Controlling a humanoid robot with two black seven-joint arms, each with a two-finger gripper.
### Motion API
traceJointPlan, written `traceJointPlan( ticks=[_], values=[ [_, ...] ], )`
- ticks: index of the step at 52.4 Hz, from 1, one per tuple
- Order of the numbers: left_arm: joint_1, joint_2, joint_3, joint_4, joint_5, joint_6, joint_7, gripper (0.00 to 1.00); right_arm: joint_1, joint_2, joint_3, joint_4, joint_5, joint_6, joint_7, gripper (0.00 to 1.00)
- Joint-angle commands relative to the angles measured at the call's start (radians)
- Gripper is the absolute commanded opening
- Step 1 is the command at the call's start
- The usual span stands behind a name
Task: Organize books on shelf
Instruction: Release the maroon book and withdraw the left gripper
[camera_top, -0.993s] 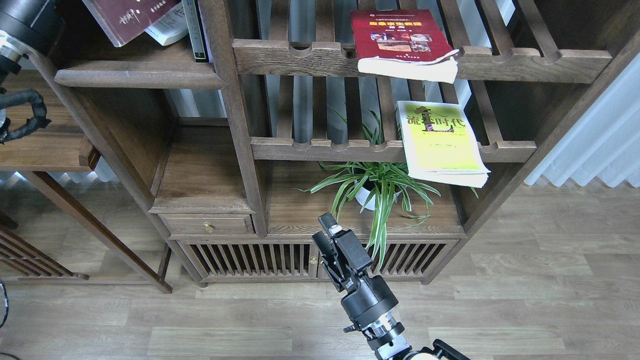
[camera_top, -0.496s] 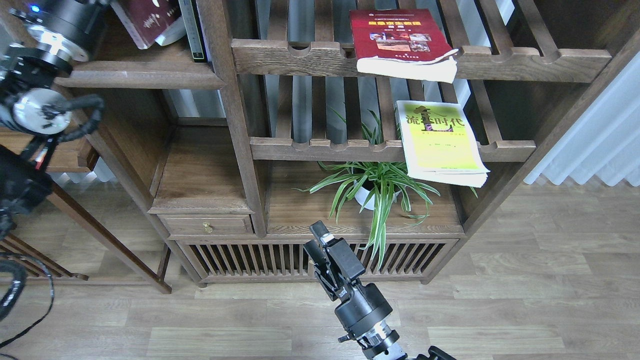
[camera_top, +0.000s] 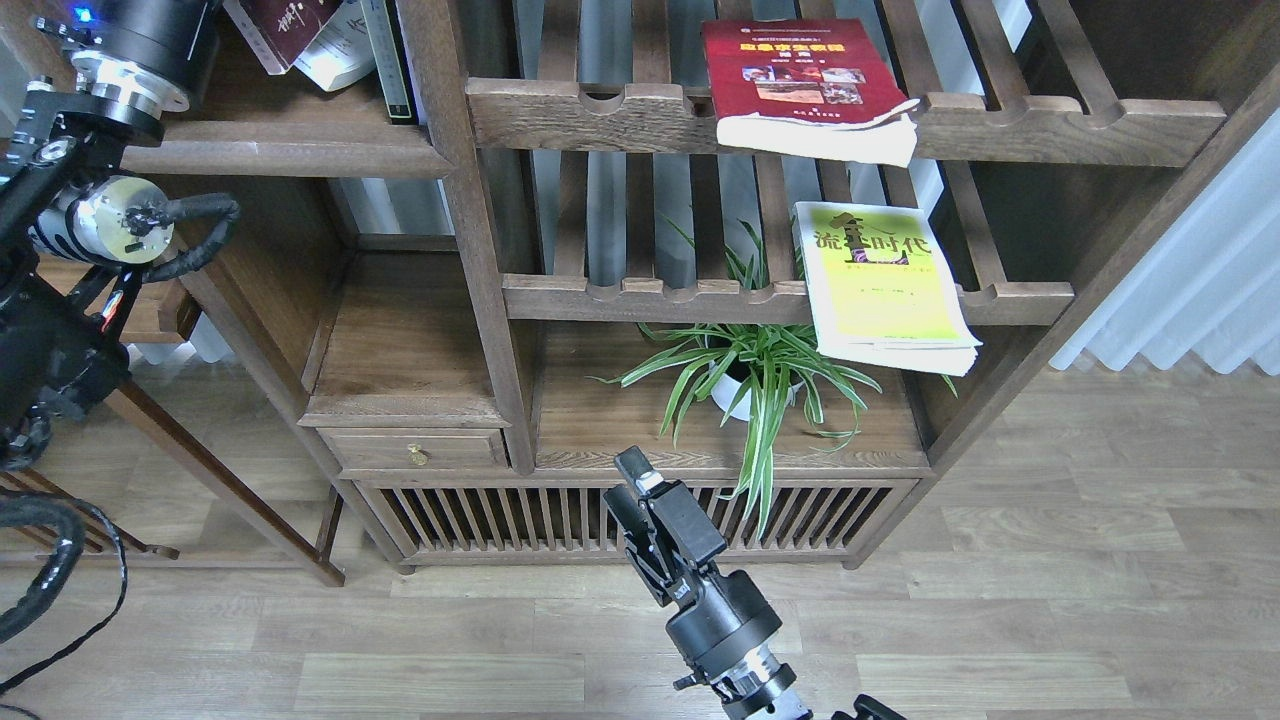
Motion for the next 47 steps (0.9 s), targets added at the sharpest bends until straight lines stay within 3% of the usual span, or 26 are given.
traceJointPlan(
  ticks=[1,21,30,47],
  values=[
    [-0.003,-0.014,0.009,0.029,-0.001,-0.002,-0.020,0.17,0.000,0.000,0.000,0.000,0.000,0.000,0.000,0.86],
    [-0.029,-0.092,0.013,0.133,-0.001,-0.005,-0.020,0.35,0.000,0.000,-0.002,0.000,0.000,0.000,0.000,0.86],
    [-0.043,-0.103,0.013,0.145,-0.001,0.006,-0.020,0.48,0.000,0.000,-0.002,0.000,0.001,0.000,0.000,0.86],
    [-0.141,-0.104,0.009,0.141,-0.014,0.007,-0.020,0.54,0.000,0.000,-0.012,0.000,0.001,0.000,0.000,0.86]
  ],
)
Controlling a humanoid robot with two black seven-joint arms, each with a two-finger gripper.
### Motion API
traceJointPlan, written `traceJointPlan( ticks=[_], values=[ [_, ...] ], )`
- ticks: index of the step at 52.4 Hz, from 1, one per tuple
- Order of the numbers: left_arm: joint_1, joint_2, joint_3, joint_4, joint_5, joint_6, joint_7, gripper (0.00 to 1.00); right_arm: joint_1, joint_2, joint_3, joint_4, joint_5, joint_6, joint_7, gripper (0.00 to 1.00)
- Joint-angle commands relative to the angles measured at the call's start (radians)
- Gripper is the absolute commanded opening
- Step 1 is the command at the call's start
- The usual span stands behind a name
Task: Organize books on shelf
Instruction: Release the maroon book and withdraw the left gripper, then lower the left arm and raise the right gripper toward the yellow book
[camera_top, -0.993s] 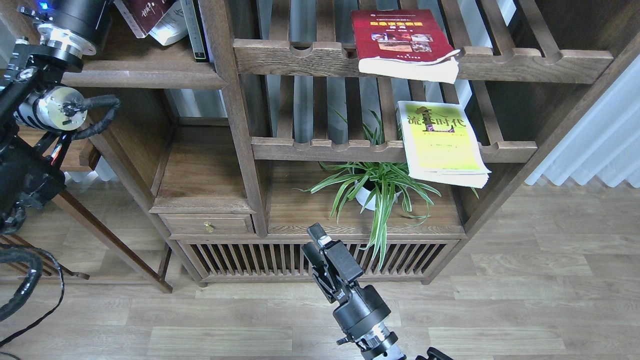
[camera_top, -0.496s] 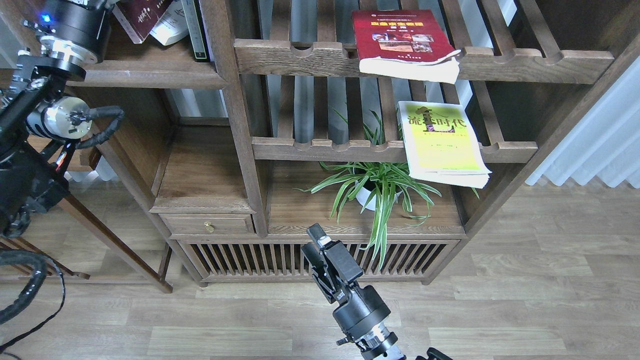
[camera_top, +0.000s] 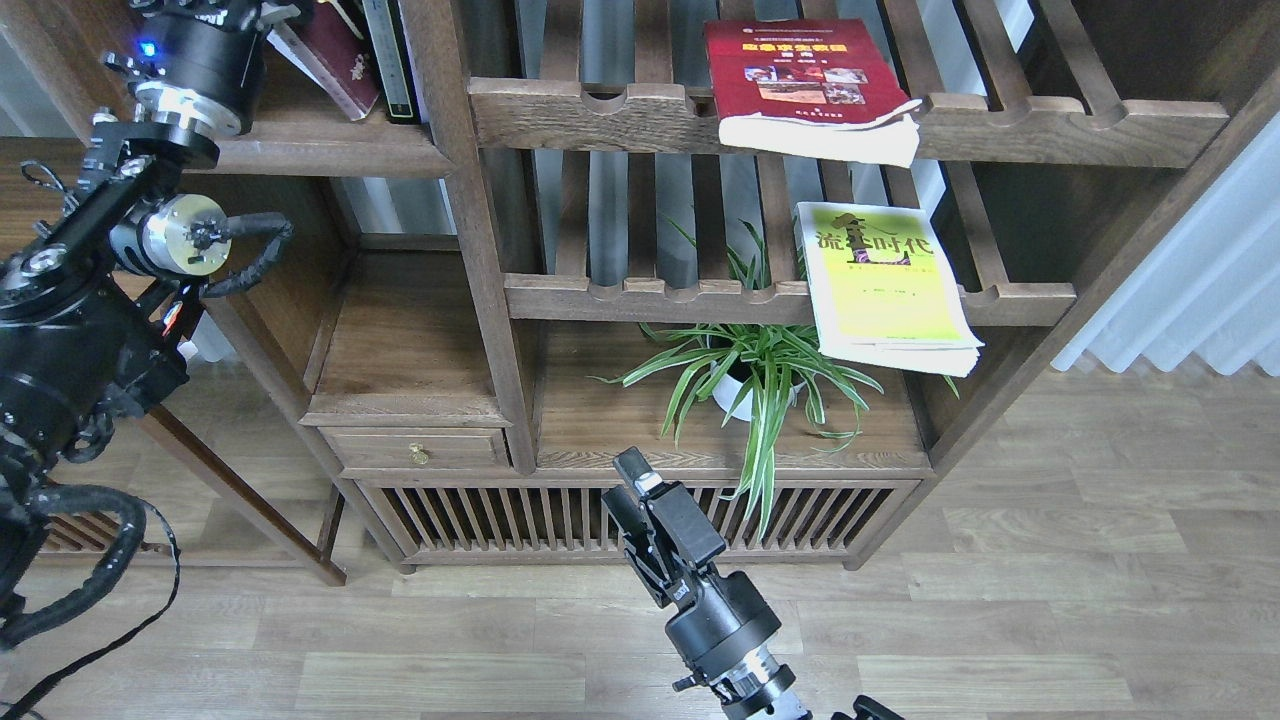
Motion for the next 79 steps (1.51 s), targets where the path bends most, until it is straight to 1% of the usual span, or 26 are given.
traceJointPlan(
  ticks=[1,16,32,37,44,53,54,61,65,67,71,74,79],
  values=[
    [-0.054,-0.001,-0.003,-0.002,-0.004,0.002,0.000,0.54,0.000,0.000,-0.003,0.000,0.000,0.000,0.000,0.86],
    [-0.140,-0.029,-0.020,0.002,-0.007,0.006,0.000,0.54,0.000,0.000,-0.003,0.000,0.000,0.000,0.000,0.86],
    [-0.188,-0.028,-0.053,-0.006,-0.008,0.006,0.000,0.54,0.000,0.000,-0.003,0.000,0.000,0.000,0.000,0.86],
    [-0.188,-0.023,-0.066,-0.014,-0.008,0.006,0.000,0.59,0.002,0.000,-0.002,0.000,0.000,0.000,0.000,0.86],
    [-0.185,-0.017,-0.105,-0.029,-0.008,0.005,0.000,0.63,0.000,0.000,0.002,0.000,0.000,0.000,0.000,0.86],
    [-0.149,0.017,-0.110,-0.035,-0.010,-0.001,0.000,0.68,0.000,0.000,0.000,0.000,0.000,0.000,0.000,0.86],
    [-0.125,0.020,-0.110,-0.063,-0.019,-0.004,0.000,0.69,0.000,0.000,0.003,0.000,0.000,0.000,0.000,0.86],
    [-0.091,0.018,-0.110,-0.083,-0.050,-0.008,0.000,0.71,0.000,0.000,0.006,-0.002,0.002,0.000,0.000,0.86],
    [-0.067,0.017,-0.112,-0.086,-0.097,-0.009,0.000,0.73,0.002,0.000,0.009,0.000,0.003,0.000,0.000,0.86],
    [-0.042,0.018,-0.113,-0.097,-0.145,-0.009,0.000,0.76,0.002,0.000,0.012,0.007,0.003,0.000,0.000,0.86],
    [-0.005,0.018,-0.115,-0.133,-0.229,-0.011,0.000,0.81,0.000,0.000,0.020,0.032,0.005,0.000,0.000,0.86],
    [0.031,0.020,-0.115,-0.182,-0.280,-0.011,0.000,0.85,0.000,0.000,0.037,0.046,0.006,0.000,0.000,0.86],
    [0.094,0.018,-0.122,-0.267,-0.324,-0.011,0.000,0.88,-0.001,0.000,0.061,0.084,0.009,0.000,0.000,0.85]
  ],
)
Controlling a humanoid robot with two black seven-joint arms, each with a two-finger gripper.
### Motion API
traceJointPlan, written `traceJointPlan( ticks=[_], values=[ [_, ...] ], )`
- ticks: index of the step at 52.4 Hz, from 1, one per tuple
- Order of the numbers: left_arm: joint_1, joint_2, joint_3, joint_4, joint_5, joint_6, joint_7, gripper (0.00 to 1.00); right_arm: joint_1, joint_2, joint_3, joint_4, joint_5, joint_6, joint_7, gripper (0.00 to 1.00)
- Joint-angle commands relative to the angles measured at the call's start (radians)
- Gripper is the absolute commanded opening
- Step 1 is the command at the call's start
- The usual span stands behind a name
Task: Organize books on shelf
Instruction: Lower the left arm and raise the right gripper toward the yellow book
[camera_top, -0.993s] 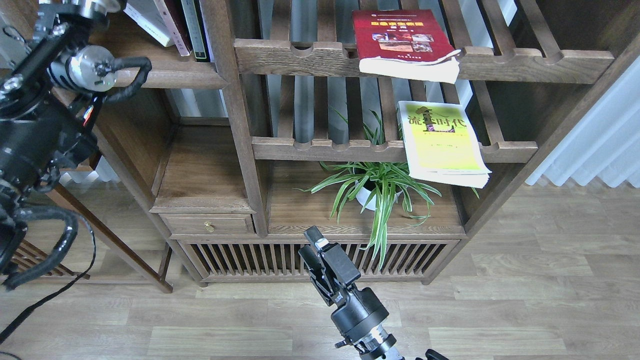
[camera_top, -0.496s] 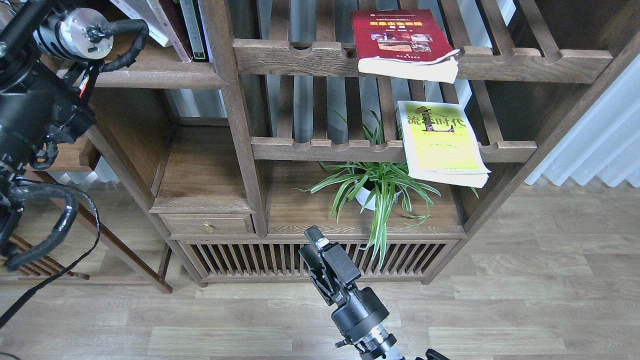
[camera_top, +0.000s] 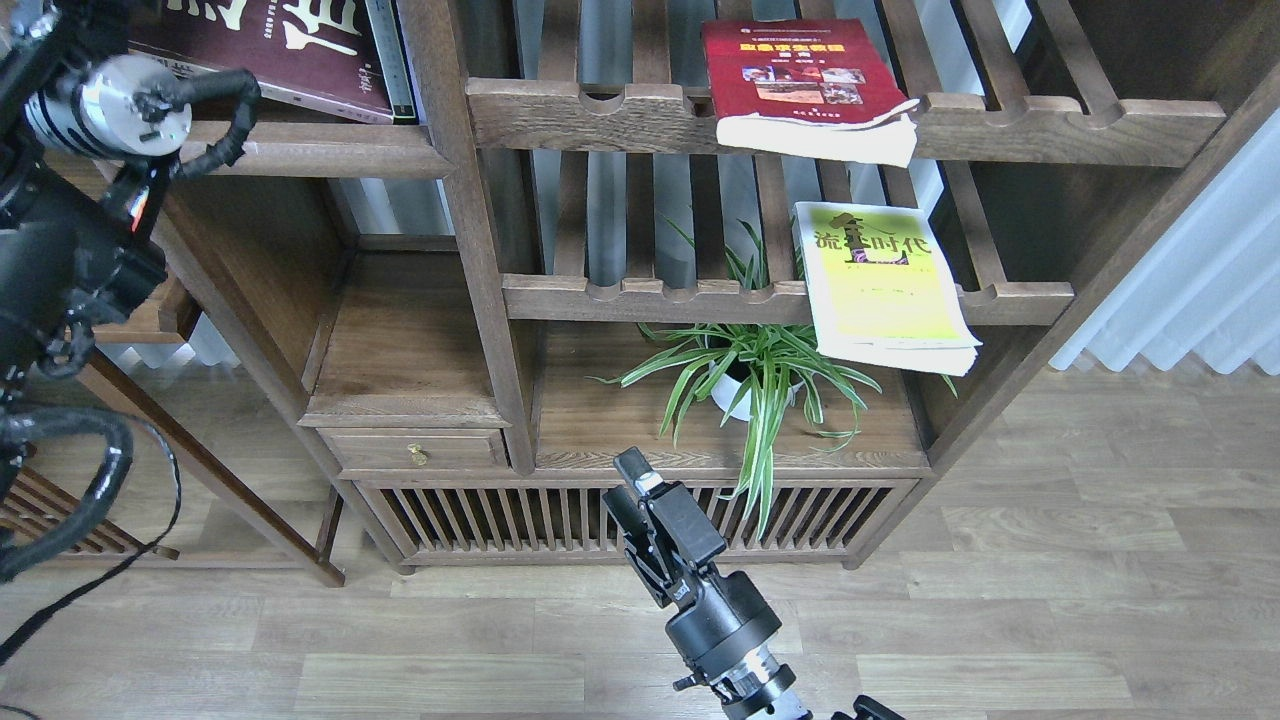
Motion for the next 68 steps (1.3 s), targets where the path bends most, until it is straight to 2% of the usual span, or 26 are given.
traceJointPlan(
  ticks=[1,12,26,28,36,45,55,59,63,68],
  values=[
    [0.098,0.000,-0.015,-0.128,-0.084,-0.002,0.000,0.88,-0.004,0.000,0.028,0.062,0.007,0.000,0.000,0.85],
    [0.222,-0.009,-0.052,-0.306,-0.176,-0.059,0.000,0.90,-0.009,0.000,0.051,0.103,0.022,0.000,0.000,0.83],
    [0.371,-0.012,-0.097,-0.490,-0.264,-0.062,0.000,0.94,-0.004,0.000,0.111,0.122,0.029,0.000,0.000,0.83],
    [0.418,-0.012,-0.100,-0.551,-0.265,-0.063,0.000,0.95,-0.004,0.000,0.117,0.111,0.035,0.000,0.000,0.83],
    [0.457,-0.020,-0.107,-0.622,-0.273,-0.070,0.000,0.99,0.007,0.000,0.143,0.087,0.073,0.000,0.000,0.84],
    [0.501,-0.035,-0.114,-0.633,-0.276,-0.192,0.000,0.99,0.013,0.000,0.179,0.024,0.095,0.000,0.000,0.84],
    [0.613,-0.092,-0.107,-0.633,-0.276,-0.326,0.064,0.99,0.019,0.000,0.188,-0.024,0.113,0.000,0.000,0.84],
    [0.653,-0.118,-0.095,-0.633,-0.276,-0.331,0.104,0.99,0.016,0.000,0.191,-0.025,0.119,0.000,0.000,0.84],
    [0.701,-0.155,-0.080,-0.633,-0.276,-0.331,0.168,0.99,0.008,0.000,0.193,-0.030,0.121,0.000,0.000,0.84],
    [0.748,-0.200,-0.072,-0.633,-0.276,-0.331,0.211,0.99,0.008,0.000,0.194,-0.053,0.127,0.000,0.000,0.85]
  ],
)
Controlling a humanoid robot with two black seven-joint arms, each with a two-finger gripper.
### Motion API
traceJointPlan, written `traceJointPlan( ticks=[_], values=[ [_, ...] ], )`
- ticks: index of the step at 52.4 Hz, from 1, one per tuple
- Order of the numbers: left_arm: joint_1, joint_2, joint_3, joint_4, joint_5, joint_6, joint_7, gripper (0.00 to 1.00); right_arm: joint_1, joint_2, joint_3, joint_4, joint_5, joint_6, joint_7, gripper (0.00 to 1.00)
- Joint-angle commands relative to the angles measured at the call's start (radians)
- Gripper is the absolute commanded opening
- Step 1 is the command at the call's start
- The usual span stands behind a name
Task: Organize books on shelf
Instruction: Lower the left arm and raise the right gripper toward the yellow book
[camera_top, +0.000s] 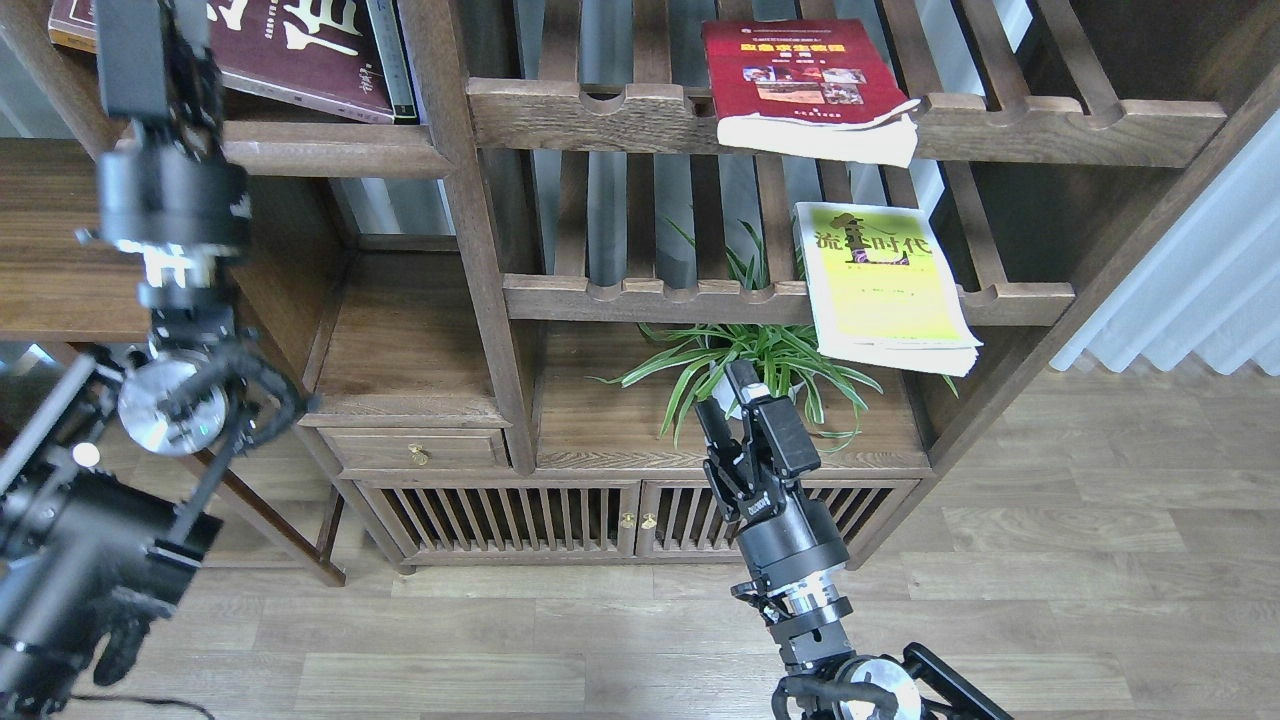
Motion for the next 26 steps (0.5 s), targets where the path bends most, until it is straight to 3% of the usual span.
traceJointPlan(
  ticks=[1,26],
  values=[
    [0.072,-0.063,0.014,0.000,0.000,-0.002,0.066,0.99,-0.001,0.000,0.004,-0.032,0.011,0.000,0.000,0.85],
    [0.242,-0.072,0.110,0.006,0.002,-0.002,0.080,0.99,0.086,0.000,0.174,-0.186,0.100,0.000,0.002,0.85]
  ],
)
